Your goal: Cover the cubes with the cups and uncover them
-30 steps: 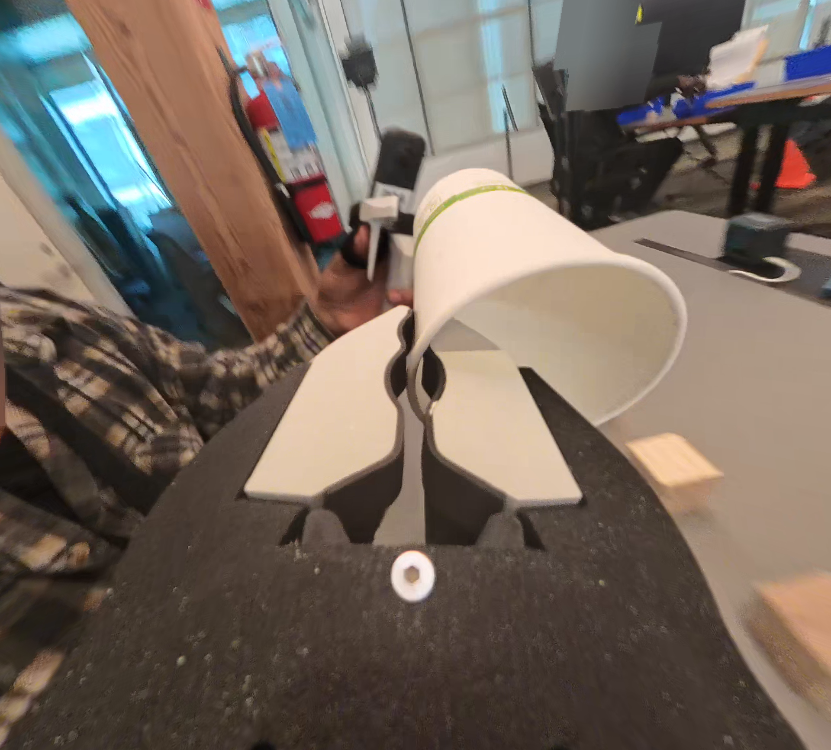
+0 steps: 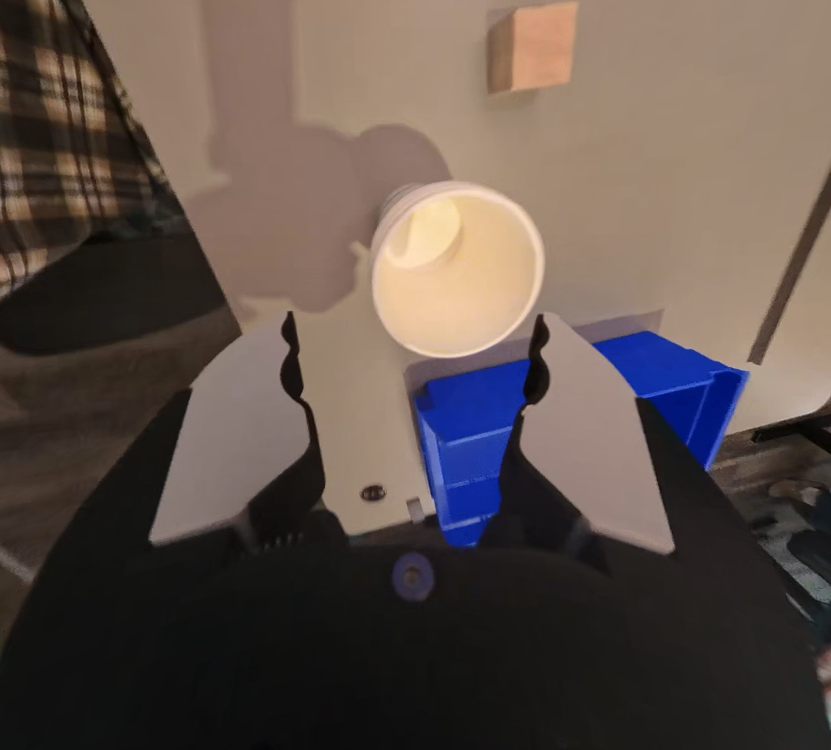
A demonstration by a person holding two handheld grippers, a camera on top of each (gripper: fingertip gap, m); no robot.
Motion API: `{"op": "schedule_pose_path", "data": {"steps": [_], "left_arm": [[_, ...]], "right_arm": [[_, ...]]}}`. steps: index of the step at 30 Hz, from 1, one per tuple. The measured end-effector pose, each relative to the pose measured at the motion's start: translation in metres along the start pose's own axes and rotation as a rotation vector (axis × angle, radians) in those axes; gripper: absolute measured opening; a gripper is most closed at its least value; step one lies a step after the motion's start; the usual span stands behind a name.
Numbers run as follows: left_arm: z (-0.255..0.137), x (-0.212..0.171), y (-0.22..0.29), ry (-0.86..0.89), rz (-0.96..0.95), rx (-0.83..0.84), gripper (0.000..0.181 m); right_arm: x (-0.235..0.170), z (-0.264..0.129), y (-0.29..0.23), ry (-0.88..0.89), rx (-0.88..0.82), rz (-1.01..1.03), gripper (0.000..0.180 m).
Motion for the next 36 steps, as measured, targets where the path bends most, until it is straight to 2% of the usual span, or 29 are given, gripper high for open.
{"op": "schedule_pose_path", "data": {"steps": [1,5,7,11,17,21,24,29,36], "left_arm": [[0.001,0.000,0.000,-0.004,0.000,-0.003,0.080],[0.004,-0.002,0.003,-0.020,0.004,-0.009,0.080],[0.005,-0.003,0.004,-0.030,0.010,-0.007,0.080],[0.006,-0.005,0.004,-0.045,0.015,-0.003,0.080],[0.010,-0.010,0.004,-0.069,0.008,-0.007,0.080],[0.010,-0.011,0.004,-0.077,0.009,-0.007,0.079],[0.010,-0.011,0.003,-0.076,0.008,-0.010,0.079],[0.010,-0.011,0.003,-0.076,0.006,-0.010,0.078],[0.013,-0.015,-0.001,-0.088,-0.001,-0.012,0.077]], "right_arm": [[0.003,-0.007,0.007,0.057,-0.033,0.042,0.099],[-0.008,-0.030,0.046,0.245,-0.160,0.377,0.086],[-0.022,-0.026,0.056,0.283,-0.135,0.545,0.078],[-0.047,0.014,0.052,0.150,-0.020,0.661,0.079],[-0.054,0.064,0.037,0.012,0.188,0.739,0.070],[-0.049,0.080,0.034,0.004,0.341,0.816,0.045],[-0.046,0.083,0.032,0.026,0.459,0.846,0.009],[-0.053,0.067,0.044,0.035,0.493,0.851,0.005],[-0.086,-0.013,0.098,0.112,0.353,0.938,0.005]]}}
Point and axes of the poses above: each gripper's, where its closed fingertips meet, z out along the fingers, x out of its top, y = z × x across the jaws, the point moved 4 cm from there along -z, back along the fingers, and after that the axes turned 10 degrees about -z, right-handed, at the moved point
